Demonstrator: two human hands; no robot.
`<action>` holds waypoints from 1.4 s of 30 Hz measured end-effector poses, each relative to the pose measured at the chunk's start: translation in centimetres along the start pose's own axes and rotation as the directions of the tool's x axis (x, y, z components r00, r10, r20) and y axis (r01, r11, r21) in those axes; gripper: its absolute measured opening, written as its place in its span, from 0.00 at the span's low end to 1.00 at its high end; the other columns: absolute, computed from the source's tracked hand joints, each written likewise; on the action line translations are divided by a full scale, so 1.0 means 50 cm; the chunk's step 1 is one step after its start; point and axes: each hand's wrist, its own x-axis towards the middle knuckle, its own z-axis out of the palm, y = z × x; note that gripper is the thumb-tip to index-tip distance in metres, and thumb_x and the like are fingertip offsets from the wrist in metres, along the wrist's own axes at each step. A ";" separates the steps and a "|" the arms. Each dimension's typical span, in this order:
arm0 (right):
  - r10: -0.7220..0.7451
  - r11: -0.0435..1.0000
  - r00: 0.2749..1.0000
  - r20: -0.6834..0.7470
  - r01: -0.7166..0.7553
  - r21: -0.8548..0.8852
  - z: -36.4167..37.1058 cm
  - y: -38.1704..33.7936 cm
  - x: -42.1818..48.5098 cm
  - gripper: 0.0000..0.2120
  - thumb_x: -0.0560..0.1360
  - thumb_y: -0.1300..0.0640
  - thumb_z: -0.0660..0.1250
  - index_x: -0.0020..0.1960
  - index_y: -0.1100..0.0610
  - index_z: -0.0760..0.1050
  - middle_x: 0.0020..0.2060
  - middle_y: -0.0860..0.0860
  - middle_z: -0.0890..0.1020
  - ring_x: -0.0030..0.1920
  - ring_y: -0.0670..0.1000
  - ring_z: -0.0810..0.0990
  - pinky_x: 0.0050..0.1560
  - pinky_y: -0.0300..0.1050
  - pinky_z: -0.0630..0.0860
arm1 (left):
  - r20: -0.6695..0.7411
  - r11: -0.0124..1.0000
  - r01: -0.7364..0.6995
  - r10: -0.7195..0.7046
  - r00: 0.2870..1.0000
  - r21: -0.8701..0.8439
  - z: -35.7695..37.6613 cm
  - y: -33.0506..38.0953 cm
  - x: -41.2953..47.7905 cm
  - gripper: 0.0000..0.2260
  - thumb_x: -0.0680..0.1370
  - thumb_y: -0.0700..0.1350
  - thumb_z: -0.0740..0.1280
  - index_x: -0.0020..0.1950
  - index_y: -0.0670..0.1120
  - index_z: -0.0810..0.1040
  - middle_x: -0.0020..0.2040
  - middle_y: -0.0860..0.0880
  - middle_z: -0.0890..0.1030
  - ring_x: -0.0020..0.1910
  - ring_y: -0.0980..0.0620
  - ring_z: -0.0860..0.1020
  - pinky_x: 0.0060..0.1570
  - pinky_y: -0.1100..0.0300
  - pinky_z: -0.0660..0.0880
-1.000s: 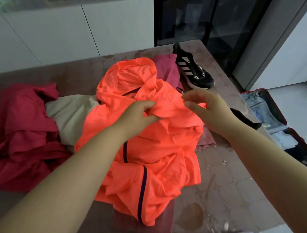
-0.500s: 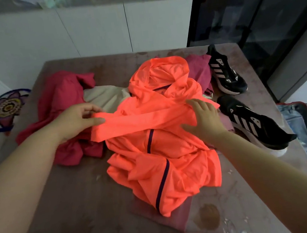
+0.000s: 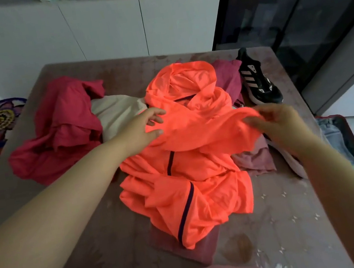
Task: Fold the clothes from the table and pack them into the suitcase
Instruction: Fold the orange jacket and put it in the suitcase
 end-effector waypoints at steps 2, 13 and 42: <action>0.084 0.984 0.984 -0.158 -0.106 -0.142 -0.092 0.047 -0.028 0.05 0.74 0.62 0.69 0.50 0.58 0.80 0.40 0.57 0.82 0.34 0.36 0.76 0.38 0.26 0.69 | -0.006 0.996 0.031 -0.030 1.000 0.090 0.025 -0.010 0.025 0.20 0.73 0.31 0.68 0.63 0.41 0.73 0.54 0.44 0.78 0.55 0.48 0.74 0.61 0.54 0.69; 0.262 0.756 0.812 -0.522 -0.509 -0.412 -0.216 0.174 -0.138 0.22 0.70 0.49 0.61 0.55 0.63 0.79 0.50 0.67 0.77 0.51 0.67 0.76 0.53 0.57 0.72 | 0.021 0.725 0.033 -0.066 0.998 0.688 0.153 0.005 0.113 0.07 0.76 0.50 0.66 0.52 0.52 0.80 0.54 0.52 0.80 0.62 0.49 0.69 0.72 0.47 0.41; -0.077 0.897 0.946 0.316 0.203 -0.392 0.282 -0.002 0.034 0.15 0.68 0.47 0.67 0.52 0.49 0.80 0.53 0.51 0.81 0.55 0.56 0.78 0.58 0.52 0.67 | -0.233 0.831 -0.058 0.222 0.947 0.553 -0.128 -0.144 -0.071 0.15 0.69 0.43 0.62 0.53 0.44 0.78 0.50 0.43 0.81 0.52 0.44 0.73 0.54 0.53 0.64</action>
